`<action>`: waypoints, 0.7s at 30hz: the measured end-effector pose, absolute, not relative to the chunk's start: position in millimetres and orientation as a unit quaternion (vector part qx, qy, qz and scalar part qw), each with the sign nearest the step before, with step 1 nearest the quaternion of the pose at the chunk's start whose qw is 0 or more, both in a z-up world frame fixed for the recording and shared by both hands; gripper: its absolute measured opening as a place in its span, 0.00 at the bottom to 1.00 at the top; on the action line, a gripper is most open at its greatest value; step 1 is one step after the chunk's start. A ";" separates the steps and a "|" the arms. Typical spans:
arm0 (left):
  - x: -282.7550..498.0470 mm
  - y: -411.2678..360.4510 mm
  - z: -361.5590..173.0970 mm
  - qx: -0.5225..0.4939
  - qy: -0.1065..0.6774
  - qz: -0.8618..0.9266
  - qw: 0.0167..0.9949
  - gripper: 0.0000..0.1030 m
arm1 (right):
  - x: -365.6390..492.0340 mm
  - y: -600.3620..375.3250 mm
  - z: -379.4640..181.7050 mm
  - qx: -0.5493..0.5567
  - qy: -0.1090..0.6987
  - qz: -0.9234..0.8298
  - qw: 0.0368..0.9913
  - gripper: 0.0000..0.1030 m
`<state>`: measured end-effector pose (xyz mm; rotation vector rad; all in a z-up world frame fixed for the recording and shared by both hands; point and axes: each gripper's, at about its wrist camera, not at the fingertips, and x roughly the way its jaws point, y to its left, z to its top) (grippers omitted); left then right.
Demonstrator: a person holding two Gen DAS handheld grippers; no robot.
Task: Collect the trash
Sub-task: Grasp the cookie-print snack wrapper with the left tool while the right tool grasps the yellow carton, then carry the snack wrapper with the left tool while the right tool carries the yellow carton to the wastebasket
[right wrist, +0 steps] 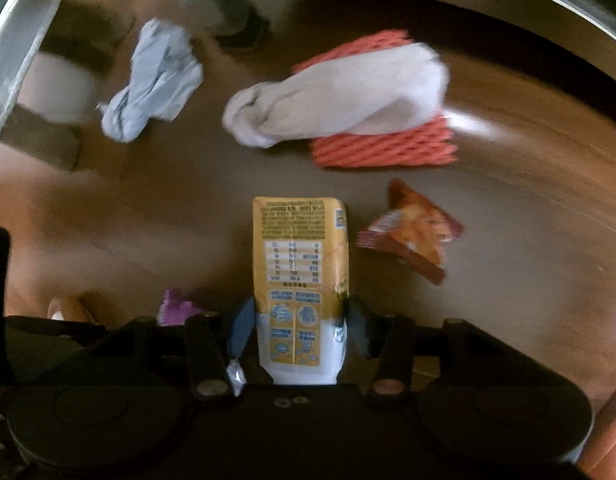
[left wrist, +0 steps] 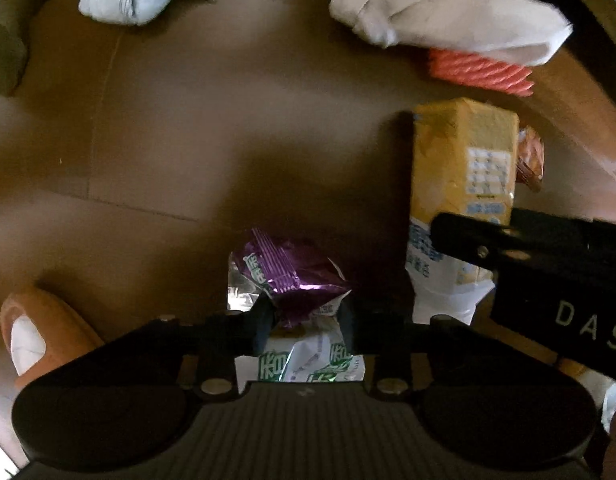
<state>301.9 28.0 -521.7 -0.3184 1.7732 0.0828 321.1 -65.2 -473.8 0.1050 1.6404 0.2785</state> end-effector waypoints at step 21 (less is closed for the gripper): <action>287.0 12.1 -306.7 -0.130 0.665 0.020 0.736 0.32 | 268.3 -98.2 -266.6 0.068 0.633 0.107 0.764 0.47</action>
